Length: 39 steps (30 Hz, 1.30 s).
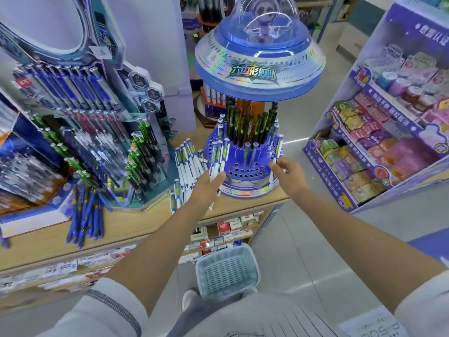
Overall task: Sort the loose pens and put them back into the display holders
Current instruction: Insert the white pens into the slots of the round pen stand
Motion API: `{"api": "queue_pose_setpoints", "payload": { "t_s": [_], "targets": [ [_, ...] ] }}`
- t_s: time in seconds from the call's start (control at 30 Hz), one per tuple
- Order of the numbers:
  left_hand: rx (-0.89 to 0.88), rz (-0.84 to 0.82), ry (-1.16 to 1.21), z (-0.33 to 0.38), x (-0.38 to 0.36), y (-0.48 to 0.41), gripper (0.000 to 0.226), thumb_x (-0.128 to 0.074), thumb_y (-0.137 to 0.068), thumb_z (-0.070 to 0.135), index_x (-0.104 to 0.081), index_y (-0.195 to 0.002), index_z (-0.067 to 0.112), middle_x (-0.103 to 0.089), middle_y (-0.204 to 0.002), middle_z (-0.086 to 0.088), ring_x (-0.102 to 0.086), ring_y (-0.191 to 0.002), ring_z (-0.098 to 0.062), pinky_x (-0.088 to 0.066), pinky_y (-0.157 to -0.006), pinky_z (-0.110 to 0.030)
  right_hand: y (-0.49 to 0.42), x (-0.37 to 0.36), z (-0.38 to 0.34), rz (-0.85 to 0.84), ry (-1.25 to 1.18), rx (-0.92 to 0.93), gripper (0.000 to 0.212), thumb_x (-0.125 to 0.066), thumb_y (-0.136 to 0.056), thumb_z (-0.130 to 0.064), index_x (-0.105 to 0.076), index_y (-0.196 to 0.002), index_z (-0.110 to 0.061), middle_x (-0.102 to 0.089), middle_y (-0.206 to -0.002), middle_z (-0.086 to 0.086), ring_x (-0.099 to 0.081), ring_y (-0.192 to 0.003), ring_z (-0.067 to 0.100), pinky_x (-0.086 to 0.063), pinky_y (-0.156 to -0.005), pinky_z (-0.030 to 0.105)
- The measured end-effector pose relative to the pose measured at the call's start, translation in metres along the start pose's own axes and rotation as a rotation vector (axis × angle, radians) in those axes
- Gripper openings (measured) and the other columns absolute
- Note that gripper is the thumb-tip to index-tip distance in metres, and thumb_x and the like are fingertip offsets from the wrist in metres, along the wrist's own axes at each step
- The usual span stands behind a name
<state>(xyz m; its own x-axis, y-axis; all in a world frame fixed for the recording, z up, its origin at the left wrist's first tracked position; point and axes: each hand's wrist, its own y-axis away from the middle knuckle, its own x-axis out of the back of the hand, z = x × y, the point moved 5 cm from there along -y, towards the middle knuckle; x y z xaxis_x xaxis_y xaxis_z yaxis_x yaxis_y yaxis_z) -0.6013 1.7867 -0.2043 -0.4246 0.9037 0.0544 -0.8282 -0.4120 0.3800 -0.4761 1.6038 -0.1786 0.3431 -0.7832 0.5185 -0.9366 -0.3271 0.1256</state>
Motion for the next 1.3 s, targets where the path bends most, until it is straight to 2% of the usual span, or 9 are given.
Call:
{"api": "queue_pose_setpoints", "payload": {
  "t_s": [0.13,0.3,0.43,0.5,0.7,0.87,1.07,1.17,1.3],
  "targets": [
    [-0.032,-0.045,-0.039,0.002,0.006,-0.004,0.042,-0.048,-0.099,0.039,-0.054,-0.129,0.010,-0.057,-0.132,0.002,-0.050,-0.123,-0.015,-0.039,-0.085,-0.016,0.006,-0.006,-0.001,0.048,-0.024,-0.012,0.031,-0.056,-0.097,-0.022,-0.059,-0.089,0.007,-0.060,-0.086,0.022,-0.051,-0.077,0.020,-0.036,-0.069,0.028],
    [-0.050,-0.065,-0.105,0.005,0.012,-0.007,0.036,-0.047,-0.100,0.036,-0.051,-0.127,0.012,-0.049,-0.130,0.006,-0.045,-0.124,-0.014,-0.033,-0.092,-0.022,0.010,-0.012,-0.003,0.093,-0.021,0.000,0.027,-0.056,-0.097,-0.021,-0.055,-0.076,-0.003,-0.049,-0.066,0.001,-0.047,-0.072,0.020,-0.032,-0.065,0.028],
    [-0.116,-0.035,-0.136,0.006,0.010,-0.007,0.036,-0.048,-0.100,0.034,-0.059,-0.122,0.008,-0.061,-0.124,-0.001,-0.054,-0.114,-0.014,-0.038,-0.080,-0.017,0.005,-0.007,-0.001,0.132,-0.071,0.029,0.036,-0.056,-0.097,-0.025,-0.060,-0.086,0.008,-0.059,-0.088,0.029,-0.050,-0.076,0.027,-0.036,-0.072,0.032],
    [-0.155,-0.002,-0.120,0.005,0.004,-0.006,0.028,-0.048,-0.101,0.028,-0.062,-0.114,0.007,-0.067,-0.110,-0.003,-0.060,-0.097,-0.009,-0.042,-0.075,-0.011,-0.002,0.002,-0.004,0.144,-0.090,0.077,0.035,-0.056,-0.097,-0.025,-0.063,-0.087,0.008,-0.062,-0.089,0.029,-0.056,-0.078,0.031,-0.039,-0.070,0.027],
    [-0.141,0.063,-0.005,0.007,-0.030,0.006,0.028,-0.050,-0.100,0.021,-0.052,-0.103,-0.007,-0.061,-0.067,-0.001,-0.055,-0.055,-0.015,-0.050,-0.054,-0.026,-0.034,0.031,-0.007,-0.009,-0.153,0.171,0.009,-0.058,-0.095,-0.008,-0.062,-0.088,-0.005,-0.059,-0.072,0.006,-0.050,-0.054,-0.009,-0.039,-0.060,0.006],
    [-0.134,0.217,-0.005,0.005,-0.064,0.026,0.027,-0.050,-0.099,0.028,-0.047,-0.094,0.001,-0.056,-0.064,-0.002,-0.050,-0.046,-0.012,-0.049,-0.053,-0.022,-0.060,0.053,0.004,-0.104,-0.247,0.204,0.007,-0.060,-0.091,0.001,-0.056,-0.096,-0.001,-0.055,-0.067,-0.002,-0.051,-0.051,-0.009,-0.040,-0.059,0.009],
    [-0.097,0.375,-0.025,0.000,-0.099,0.045,0.041,-0.053,-0.099,0.027,-0.051,-0.098,-0.014,-0.057,-0.059,0.000,-0.051,-0.043,-0.012,-0.047,-0.049,-0.020,-0.074,0.071,0.012,-0.216,-0.276,0.247,0.020,-0.059,-0.090,0.004,-0.057,-0.085,-0.015,-0.065,-0.057,-0.019,-0.058,-0.058,-0.009,-0.047,-0.064,0.012],
    [-0.093,0.350,-0.013,0.003,-0.112,0.047,0.040,-0.052,-0.099,0.027,-0.050,-0.108,-0.011,-0.060,-0.066,0.001,-0.051,-0.047,-0.012,-0.050,-0.053,-0.024,-0.076,0.072,0.020,-0.247,-0.268,0.242,0.003,-0.059,-0.092,0.000,-0.062,-0.090,-0.001,-0.066,-0.067,-0.009,-0.058,-0.060,-0.008,-0.047,-0.068,0.018],
    [-0.110,0.332,-0.034,0.012,-0.122,0.046,0.035,-0.052,-0.099,0.028,-0.051,-0.106,-0.006,-0.063,-0.076,-0.005,-0.053,-0.050,-0.013,-0.051,-0.053,-0.024,-0.078,0.077,0.024,-0.245,-0.282,0.230,0.010,-0.060,-0.091,-0.002,-0.063,-0.097,0.005,-0.064,-0.083,0.010,-0.060,-0.069,0.004,-0.049,-0.075,0.026]
  ]
}}
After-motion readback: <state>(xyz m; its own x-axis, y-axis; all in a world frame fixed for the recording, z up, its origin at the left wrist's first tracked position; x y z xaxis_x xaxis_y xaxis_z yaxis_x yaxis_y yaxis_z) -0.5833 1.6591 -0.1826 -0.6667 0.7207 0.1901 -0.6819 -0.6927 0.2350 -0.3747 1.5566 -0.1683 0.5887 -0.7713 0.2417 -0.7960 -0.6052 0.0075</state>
